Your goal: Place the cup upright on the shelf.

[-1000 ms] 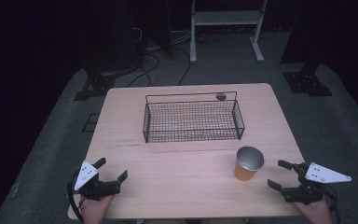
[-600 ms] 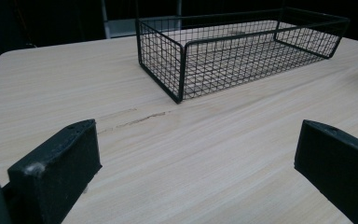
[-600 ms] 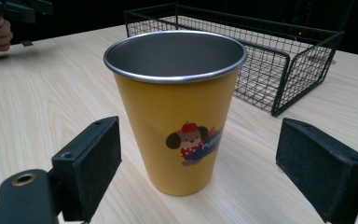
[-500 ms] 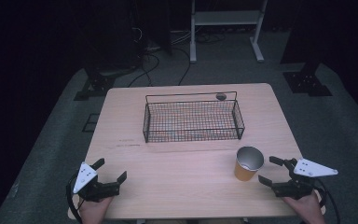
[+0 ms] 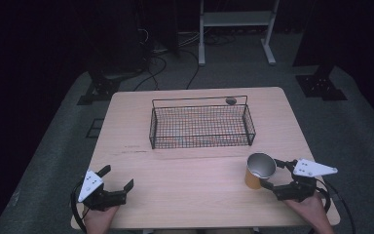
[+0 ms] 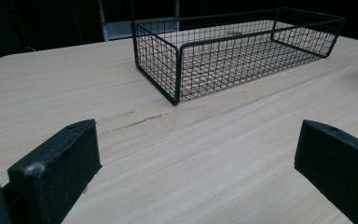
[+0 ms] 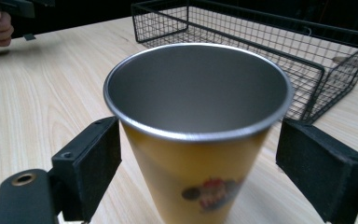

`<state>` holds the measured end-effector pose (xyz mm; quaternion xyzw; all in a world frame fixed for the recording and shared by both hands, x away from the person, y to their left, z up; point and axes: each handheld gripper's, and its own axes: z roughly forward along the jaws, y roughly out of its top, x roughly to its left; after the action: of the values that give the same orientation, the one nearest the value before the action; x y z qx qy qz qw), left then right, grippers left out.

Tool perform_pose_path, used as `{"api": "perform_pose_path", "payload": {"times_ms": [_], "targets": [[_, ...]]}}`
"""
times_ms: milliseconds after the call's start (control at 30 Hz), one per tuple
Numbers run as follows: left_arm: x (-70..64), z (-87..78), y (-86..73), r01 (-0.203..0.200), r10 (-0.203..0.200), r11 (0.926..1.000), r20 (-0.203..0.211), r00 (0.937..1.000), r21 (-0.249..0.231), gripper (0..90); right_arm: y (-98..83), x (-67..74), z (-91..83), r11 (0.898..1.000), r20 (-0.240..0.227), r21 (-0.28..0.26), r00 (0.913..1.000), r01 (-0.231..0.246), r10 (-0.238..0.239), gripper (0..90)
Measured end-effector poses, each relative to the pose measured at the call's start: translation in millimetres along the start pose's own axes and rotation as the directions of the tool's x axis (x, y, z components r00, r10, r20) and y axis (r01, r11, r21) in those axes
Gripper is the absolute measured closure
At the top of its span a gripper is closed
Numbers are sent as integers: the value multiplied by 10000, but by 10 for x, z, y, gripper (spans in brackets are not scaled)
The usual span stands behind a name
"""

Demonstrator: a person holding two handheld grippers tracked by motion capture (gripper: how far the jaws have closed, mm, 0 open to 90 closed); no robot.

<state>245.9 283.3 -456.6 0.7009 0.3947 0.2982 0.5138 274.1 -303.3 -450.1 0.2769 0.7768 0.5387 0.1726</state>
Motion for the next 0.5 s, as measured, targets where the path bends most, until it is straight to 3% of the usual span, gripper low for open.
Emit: {"api": "perform_pose_path", "payload": {"times_ms": [500], "targets": [[-15, -13, 8, 5, -5, 10000, 49, 10000, -92, 0, 90, -4, 270, 9999, -144, 121, 9999, -81, 82, 116]]}}
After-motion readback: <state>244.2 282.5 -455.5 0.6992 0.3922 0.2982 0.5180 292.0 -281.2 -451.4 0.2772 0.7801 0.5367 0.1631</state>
